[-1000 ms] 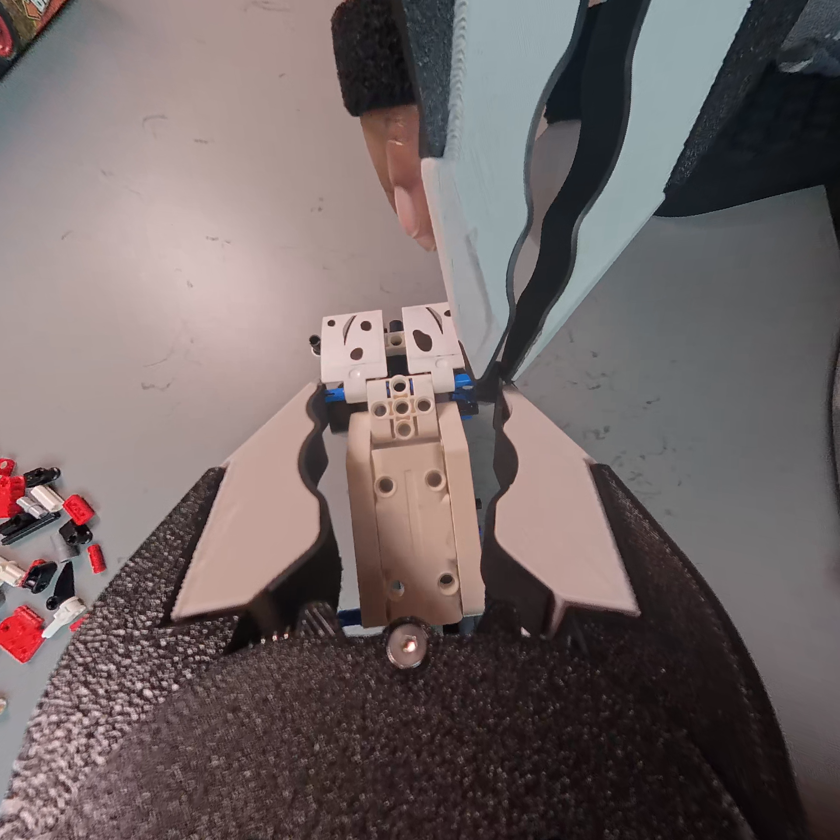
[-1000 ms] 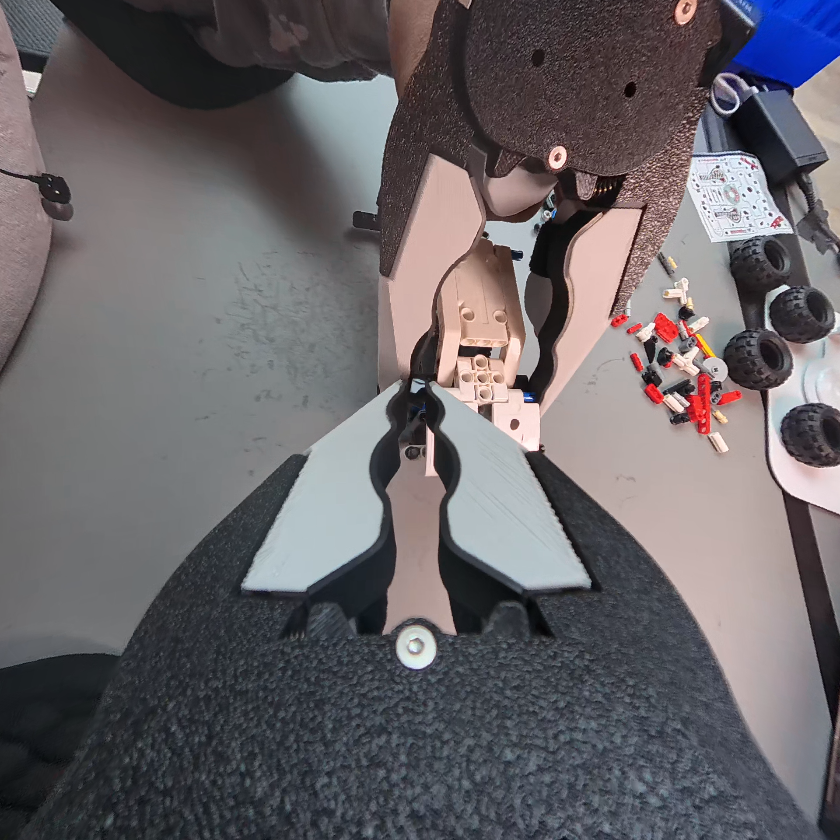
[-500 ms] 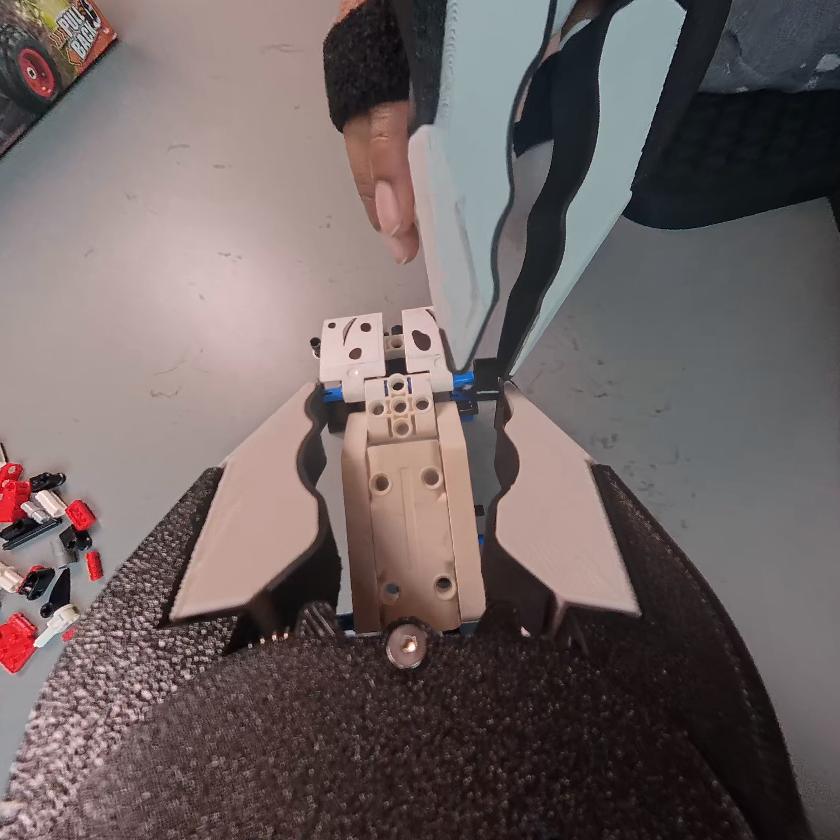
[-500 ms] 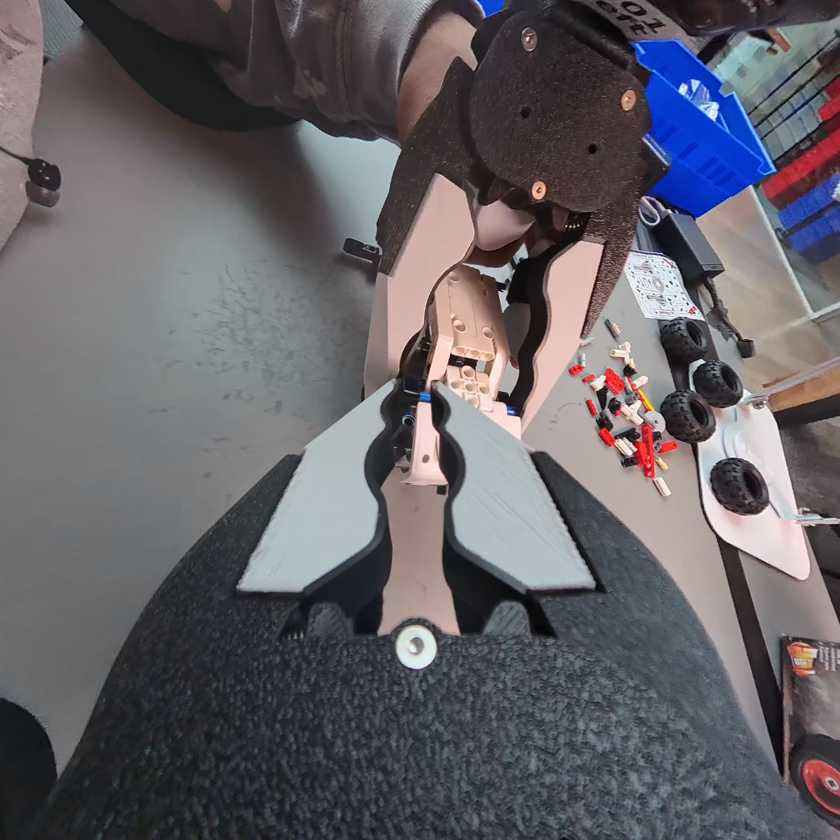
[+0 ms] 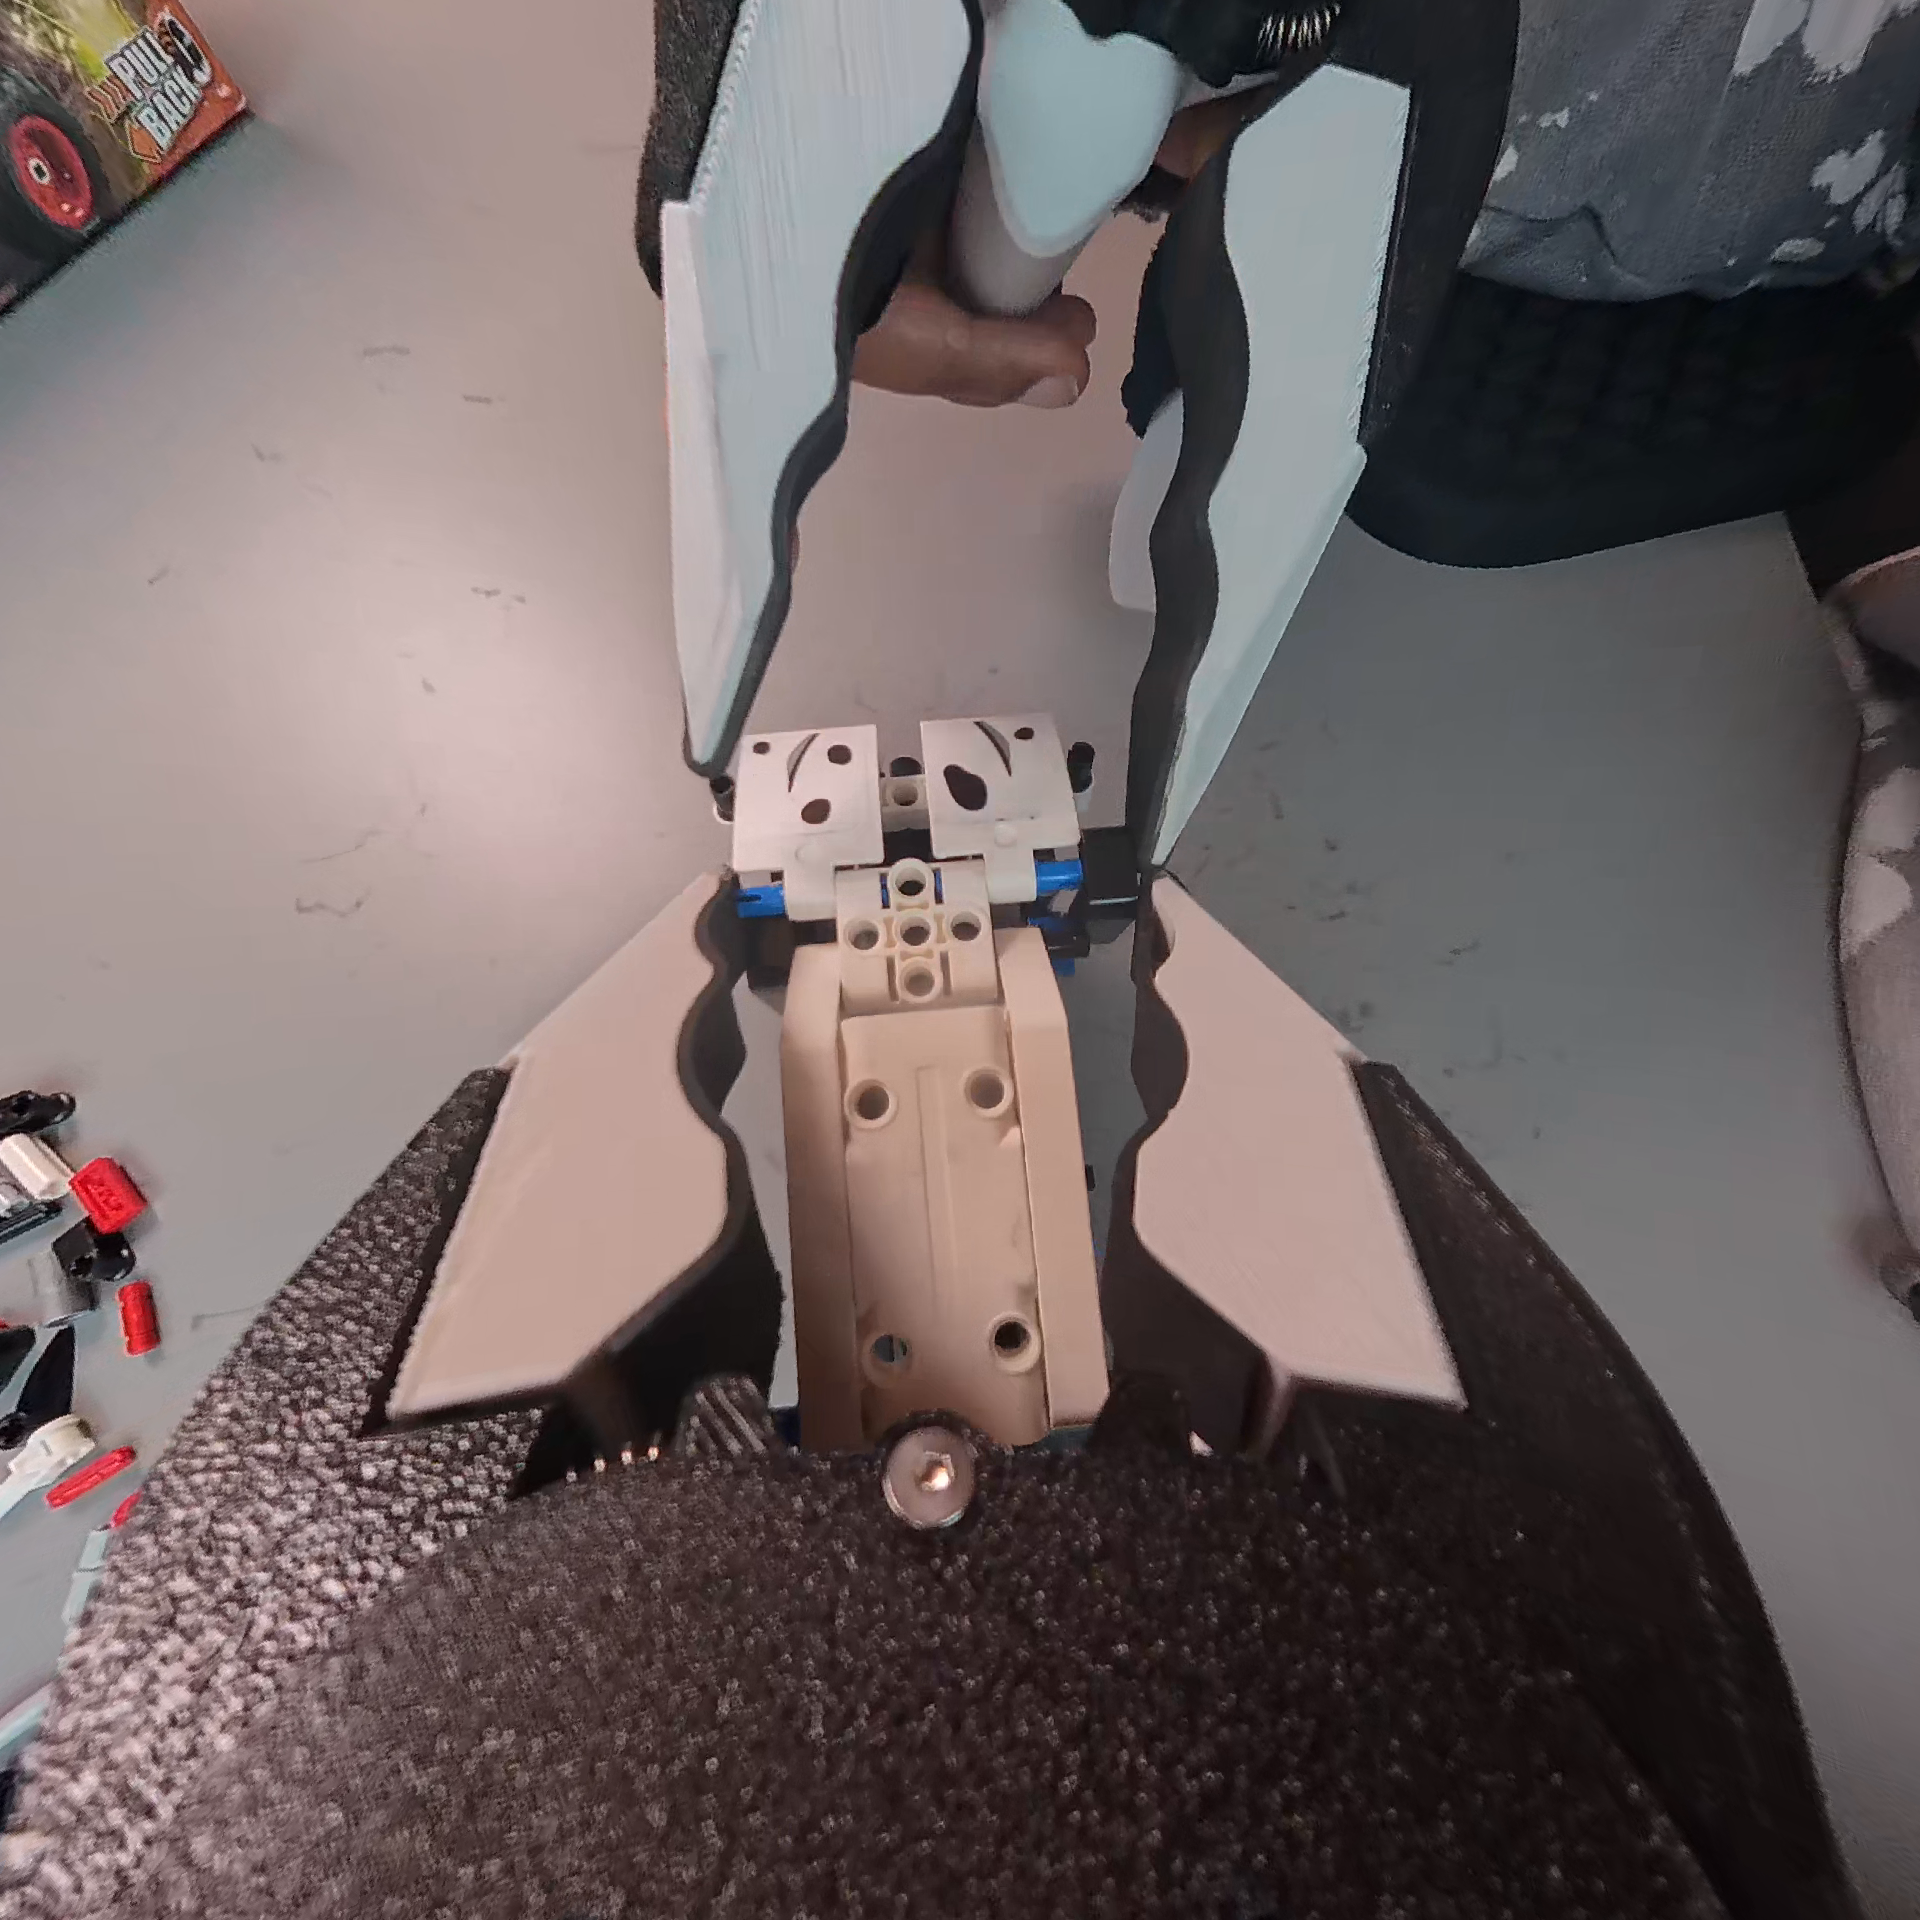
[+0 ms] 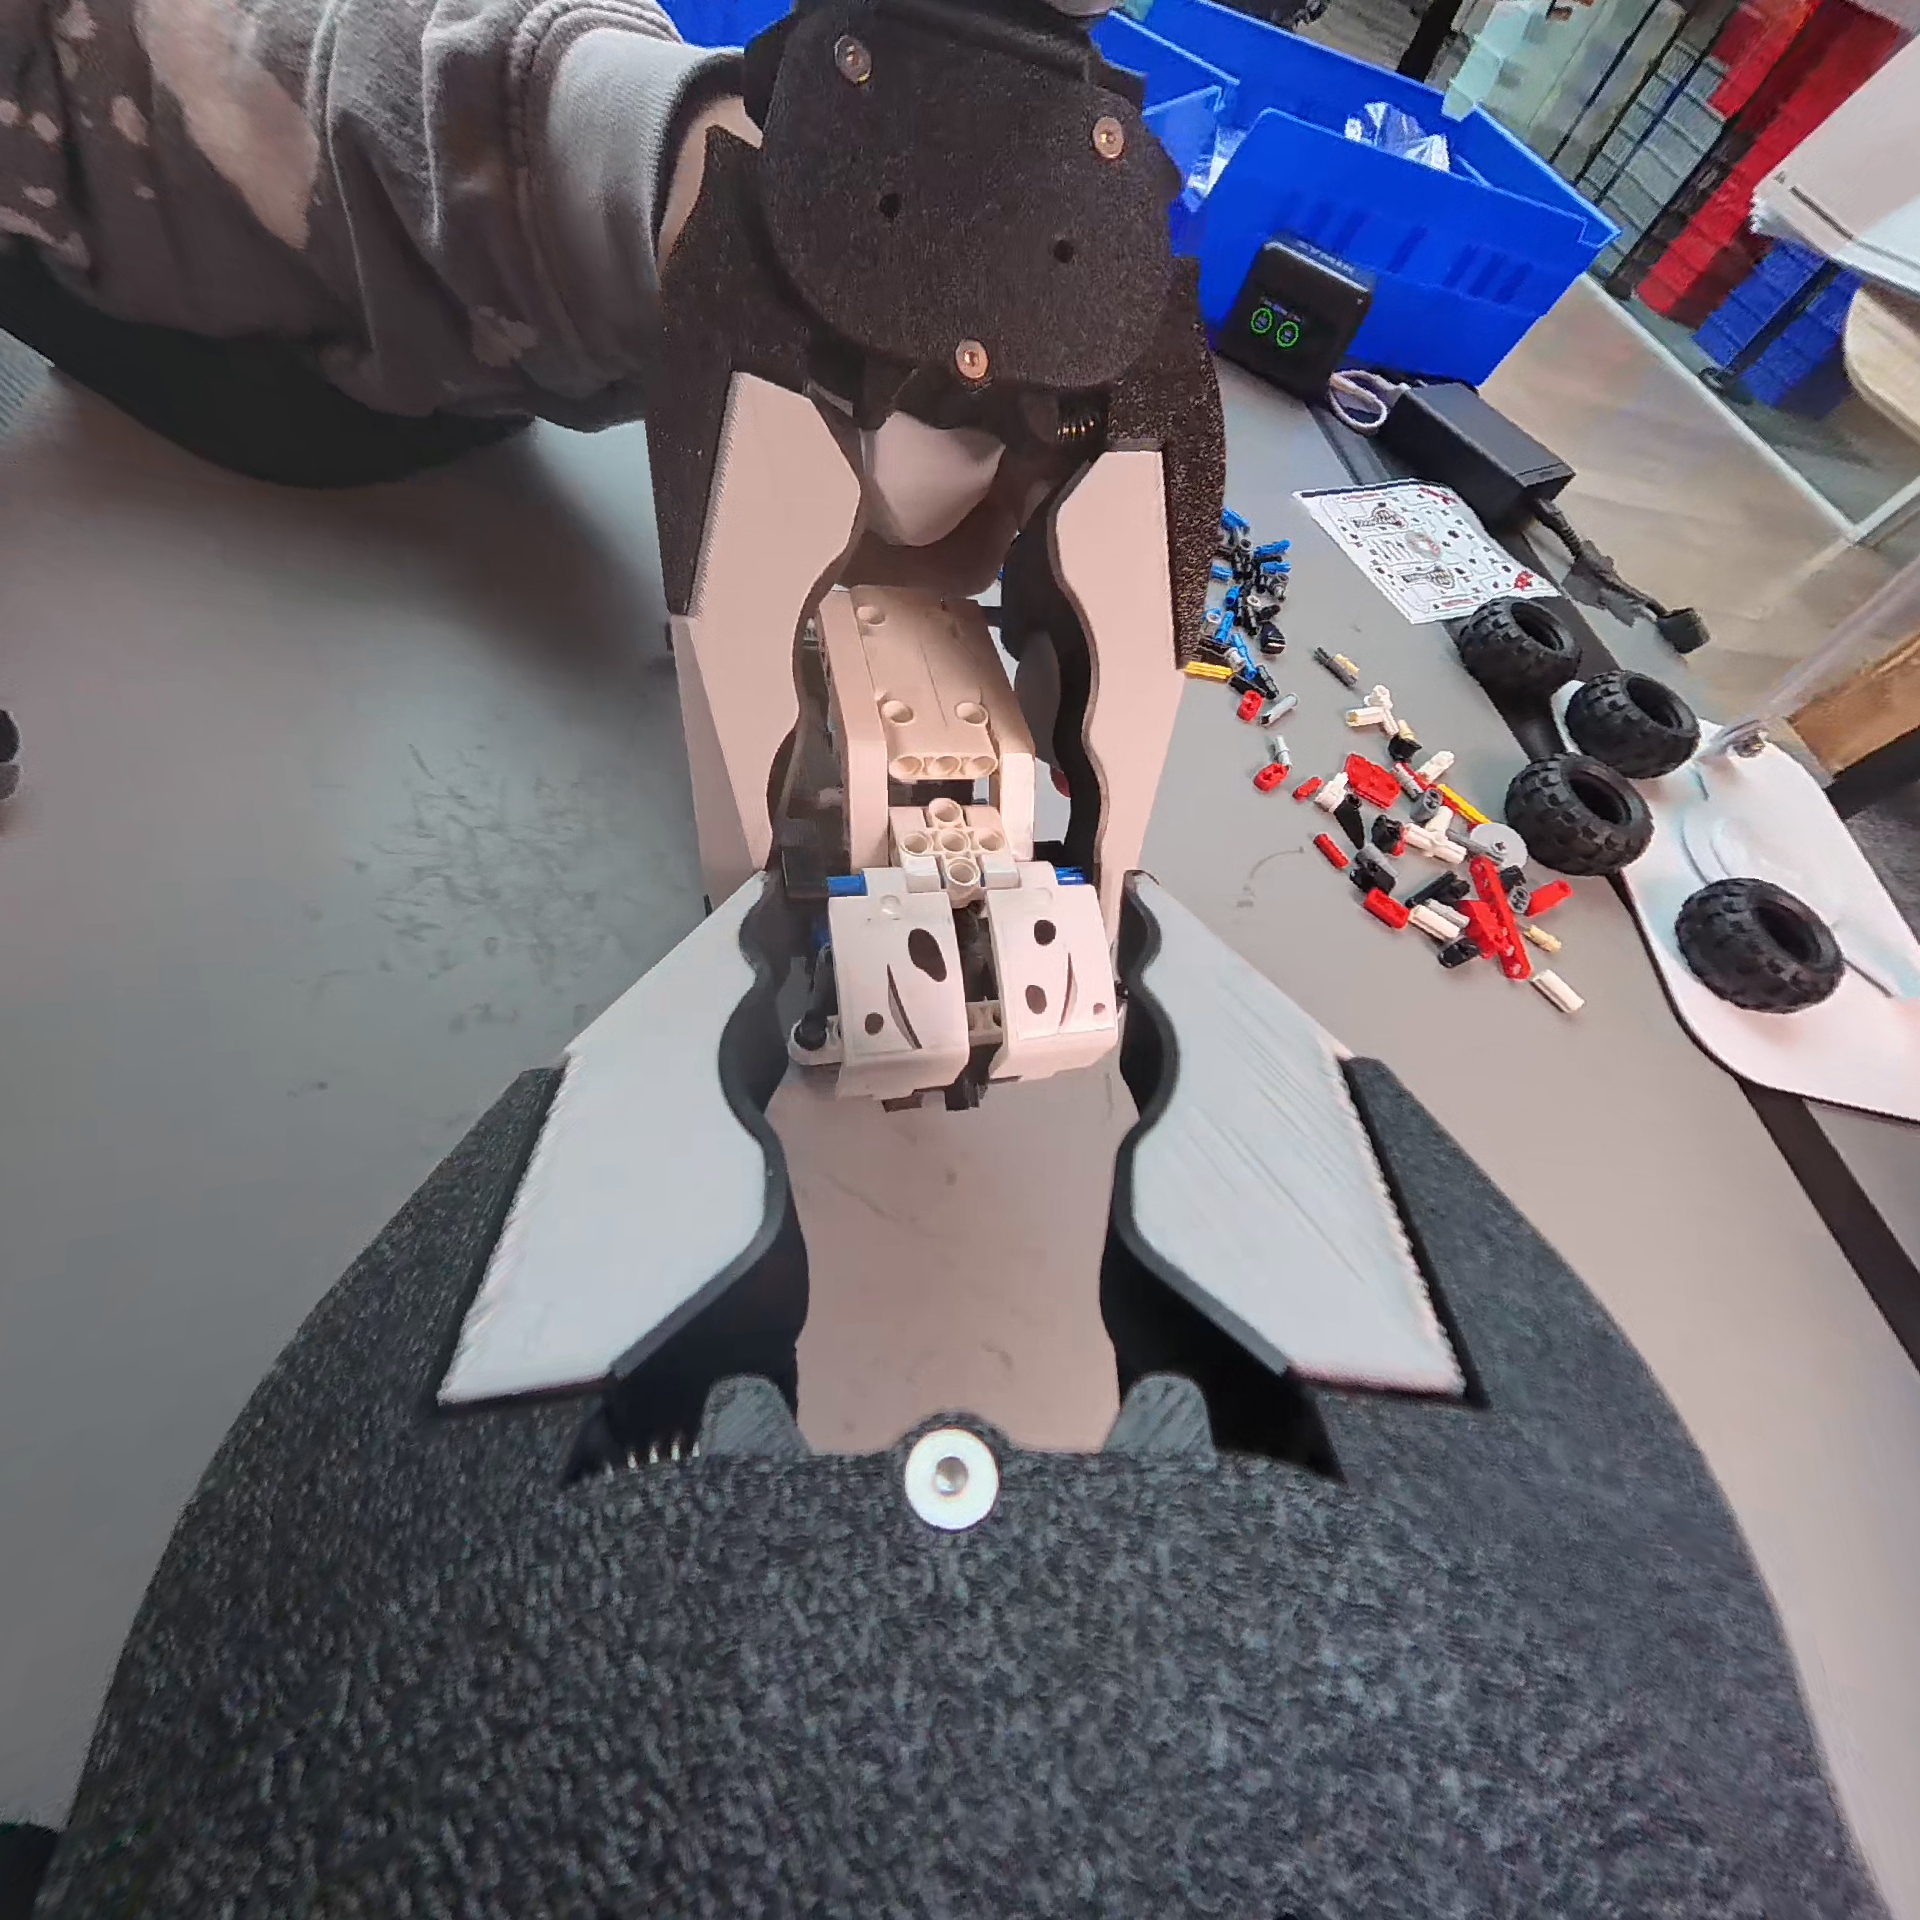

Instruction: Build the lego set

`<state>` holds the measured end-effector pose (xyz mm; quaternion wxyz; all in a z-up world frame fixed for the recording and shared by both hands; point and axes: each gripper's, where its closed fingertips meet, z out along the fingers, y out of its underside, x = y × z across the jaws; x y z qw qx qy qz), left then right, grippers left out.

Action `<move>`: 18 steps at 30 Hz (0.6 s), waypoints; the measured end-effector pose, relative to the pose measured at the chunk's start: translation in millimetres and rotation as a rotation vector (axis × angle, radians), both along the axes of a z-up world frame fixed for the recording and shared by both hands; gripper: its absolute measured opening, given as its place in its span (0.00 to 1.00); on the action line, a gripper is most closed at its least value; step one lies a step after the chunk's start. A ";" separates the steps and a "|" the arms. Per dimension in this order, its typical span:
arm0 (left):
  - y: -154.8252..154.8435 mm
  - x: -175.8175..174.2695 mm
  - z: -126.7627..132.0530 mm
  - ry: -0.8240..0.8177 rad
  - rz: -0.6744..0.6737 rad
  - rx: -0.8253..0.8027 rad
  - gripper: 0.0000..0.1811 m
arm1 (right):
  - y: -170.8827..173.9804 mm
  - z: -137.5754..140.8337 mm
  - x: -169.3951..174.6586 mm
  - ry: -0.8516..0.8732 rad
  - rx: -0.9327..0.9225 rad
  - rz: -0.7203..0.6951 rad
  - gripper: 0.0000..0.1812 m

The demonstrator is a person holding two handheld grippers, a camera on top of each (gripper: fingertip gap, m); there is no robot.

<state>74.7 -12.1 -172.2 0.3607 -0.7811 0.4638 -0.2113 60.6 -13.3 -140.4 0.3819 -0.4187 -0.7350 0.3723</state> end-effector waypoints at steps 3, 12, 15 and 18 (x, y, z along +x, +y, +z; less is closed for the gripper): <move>-0.7 0.0 0.0 -0.002 -0.003 0.003 0.42 | -0.9 0.3 -0.9 0.011 -0.001 0.008 0.35; -4.0 1.5 -4.6 0.004 -0.018 -0.015 0.43 | -2.8 -3.4 -2.3 -0.007 -0.024 0.009 0.38; -4.7 1.0 -4.8 0.003 -0.021 -0.019 0.43 | -3.0 -3.3 -3.0 -0.006 -0.020 0.006 0.38; -7.1 1.2 -6.4 0.001 -0.029 -0.038 0.45 | -5.4 -3.8 -3.8 -0.003 -0.032 0.014 0.37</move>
